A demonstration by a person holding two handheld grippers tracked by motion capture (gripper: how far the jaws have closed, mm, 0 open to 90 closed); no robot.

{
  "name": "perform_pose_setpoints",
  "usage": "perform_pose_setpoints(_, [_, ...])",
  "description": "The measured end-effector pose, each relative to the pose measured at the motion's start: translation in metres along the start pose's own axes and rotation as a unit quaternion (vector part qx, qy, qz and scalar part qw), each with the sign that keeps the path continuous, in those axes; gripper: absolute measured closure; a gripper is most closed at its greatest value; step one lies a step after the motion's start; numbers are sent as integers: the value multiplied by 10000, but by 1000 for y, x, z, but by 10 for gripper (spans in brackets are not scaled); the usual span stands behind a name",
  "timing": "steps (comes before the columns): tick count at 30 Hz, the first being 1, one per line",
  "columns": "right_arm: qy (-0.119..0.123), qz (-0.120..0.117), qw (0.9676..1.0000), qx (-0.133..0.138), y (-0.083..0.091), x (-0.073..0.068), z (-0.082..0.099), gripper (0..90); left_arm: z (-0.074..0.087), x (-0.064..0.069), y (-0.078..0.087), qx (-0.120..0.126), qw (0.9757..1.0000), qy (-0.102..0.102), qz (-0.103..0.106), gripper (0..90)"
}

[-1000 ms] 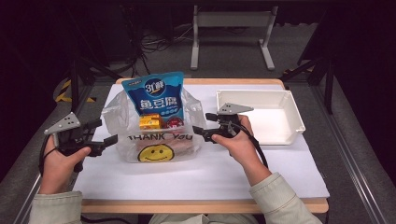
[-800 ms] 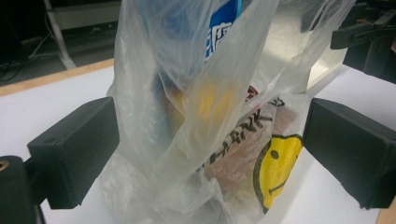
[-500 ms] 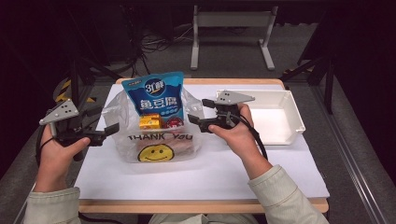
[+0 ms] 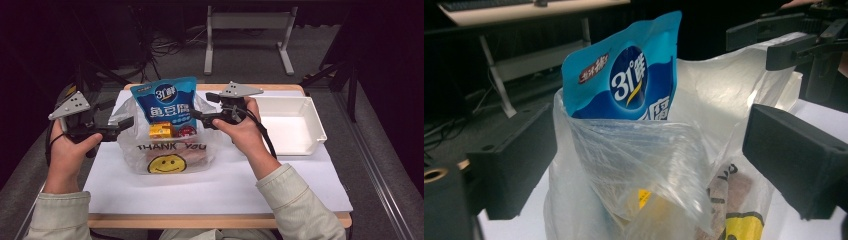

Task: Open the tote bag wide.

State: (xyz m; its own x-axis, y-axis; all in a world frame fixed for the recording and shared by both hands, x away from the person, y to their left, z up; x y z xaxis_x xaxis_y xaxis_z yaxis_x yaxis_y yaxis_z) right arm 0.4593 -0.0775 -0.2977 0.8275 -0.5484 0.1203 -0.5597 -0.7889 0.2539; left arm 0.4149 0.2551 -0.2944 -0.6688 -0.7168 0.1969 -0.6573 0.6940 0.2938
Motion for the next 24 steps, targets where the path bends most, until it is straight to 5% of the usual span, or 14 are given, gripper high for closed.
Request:
perform_pose_setpoints(2, [-11, 34, 10000, -16, -2, 1, 1, 216, 1, -6, -3, -105, 9998, 122, -145, 110])
perform_pose_setpoints(5, [-72, 100, 9999, -81, -7, 5, 4, 231, 5, -17, -6, -192, 9993, 292, -113, 262])
perform_pose_setpoints(9, [-78, 171, 9993, -336, -9, 14, 11, 447, 16, -30, -11, -483, 9975, 436, -291, 398])
perform_pose_setpoints(10, [-78, 171, 9993, -336, -9, 14, 11, 447, 16, -30, -11, -483, 9975, 436, -291, 462])
perform_pose_setpoints(11, [58, 223, 9982, -557, -8, 17, 15, 603, 20, -32, -12, -590, 9968, 455, -303, 553])
perform_pose_setpoints(13, [128, 307, 9973, -660, -6, 20, 18, 746, 27, -36, -12, -733, 9950, 558, -387, 698])
perform_pose_setpoints(16, [122, 322, 9967, -729, -5, 23, 22, 840, 32, -39, -11, -816, 9932, 663, -503, 861])
perform_pose_setpoints(24, [85, 513, 9935, -1013, -6, 33, 51, 886, 56, -56, -13, -928, 9888, 876, -768, 892])
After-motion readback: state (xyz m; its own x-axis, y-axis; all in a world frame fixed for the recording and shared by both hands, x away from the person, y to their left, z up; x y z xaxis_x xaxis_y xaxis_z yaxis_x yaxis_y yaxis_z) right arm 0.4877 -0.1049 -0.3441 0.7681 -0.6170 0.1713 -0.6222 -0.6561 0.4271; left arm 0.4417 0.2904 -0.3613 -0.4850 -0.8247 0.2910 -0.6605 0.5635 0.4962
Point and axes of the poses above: each handheld gripper's, and its own axes: y roughly backward along the jaws, z roughly out of its underside, x roughly to its right, the point moved 3 cm from there along -y, roughly forward along the jaws, and after that the axes turned 10 degrees about y, right-handed, at the moved point
